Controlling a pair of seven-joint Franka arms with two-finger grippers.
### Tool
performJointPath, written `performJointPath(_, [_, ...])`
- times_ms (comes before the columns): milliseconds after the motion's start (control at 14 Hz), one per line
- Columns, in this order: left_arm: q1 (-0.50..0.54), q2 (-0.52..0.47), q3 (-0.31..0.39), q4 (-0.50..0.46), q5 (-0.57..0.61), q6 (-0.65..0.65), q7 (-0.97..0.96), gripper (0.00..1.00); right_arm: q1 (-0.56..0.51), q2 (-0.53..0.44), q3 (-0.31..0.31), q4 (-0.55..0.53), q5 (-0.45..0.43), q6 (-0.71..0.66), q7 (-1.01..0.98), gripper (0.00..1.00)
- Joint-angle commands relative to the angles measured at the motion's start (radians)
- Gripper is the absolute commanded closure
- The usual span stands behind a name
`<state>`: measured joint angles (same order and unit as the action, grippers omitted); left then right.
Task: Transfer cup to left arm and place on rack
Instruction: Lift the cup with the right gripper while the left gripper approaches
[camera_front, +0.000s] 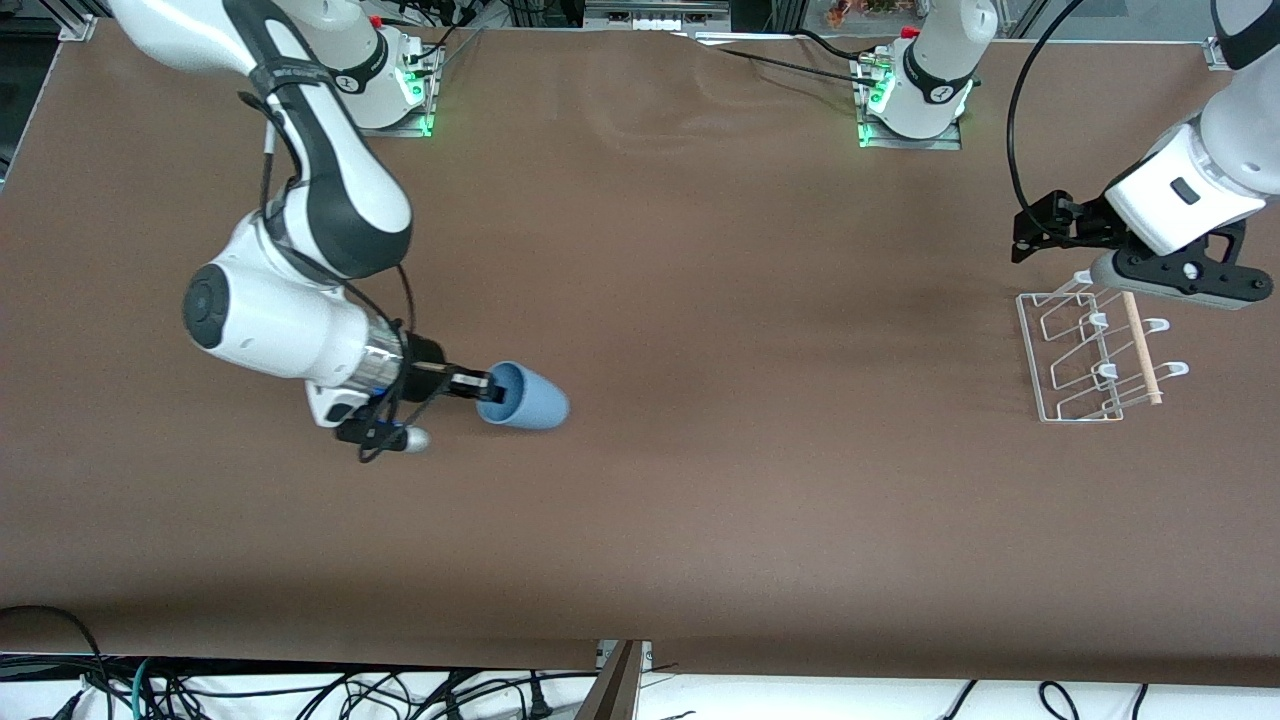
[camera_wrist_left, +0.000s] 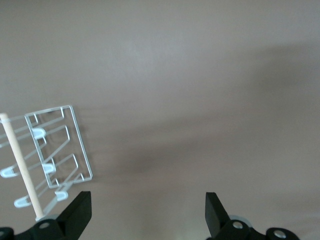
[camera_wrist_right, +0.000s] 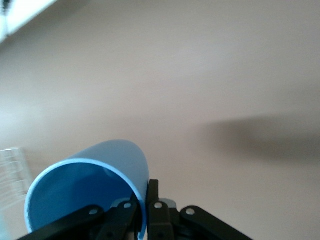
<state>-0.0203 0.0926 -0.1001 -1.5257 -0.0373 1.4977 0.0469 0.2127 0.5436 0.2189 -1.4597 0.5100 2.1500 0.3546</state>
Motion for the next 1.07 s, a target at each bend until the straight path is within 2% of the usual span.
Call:
performJointPath(0, [-0.007,0.067,0.002,0.021,-0.047,-0.043,0.03,0.0,0.066,0.056,-0.004,0.128,0.1,-0.013,0.066,1.0])
performJointPath(71, [-0.009,0.09,0.002,0.025,-0.061,-0.04,0.037,0.0,0.085,0.067,-0.004,0.152,0.119,-0.013,0.078,1.0])
performJointPath(286, [-0.018,0.147,0.0,0.041,-0.084,0.005,0.275,0.0,0.155,0.114,-0.004,0.246,0.206,-0.007,0.092,1.0])
performJointPath(429, [-0.041,0.168,0.0,0.042,-0.143,0.048,0.384,0.0,0.198,0.143,-0.004,0.298,0.257,0.043,0.133,1.0])
performJointPath(714, [-0.085,0.193,0.0,0.042,-0.271,0.226,0.606,0.0,0.28,0.157,0.0,0.318,0.269,0.146,0.202,1.0])
performJointPath(1000, [-0.128,0.211,0.0,0.041,-0.449,0.326,0.839,0.0,0.287,0.159,0.046,0.334,0.306,0.179,0.225,1.0])
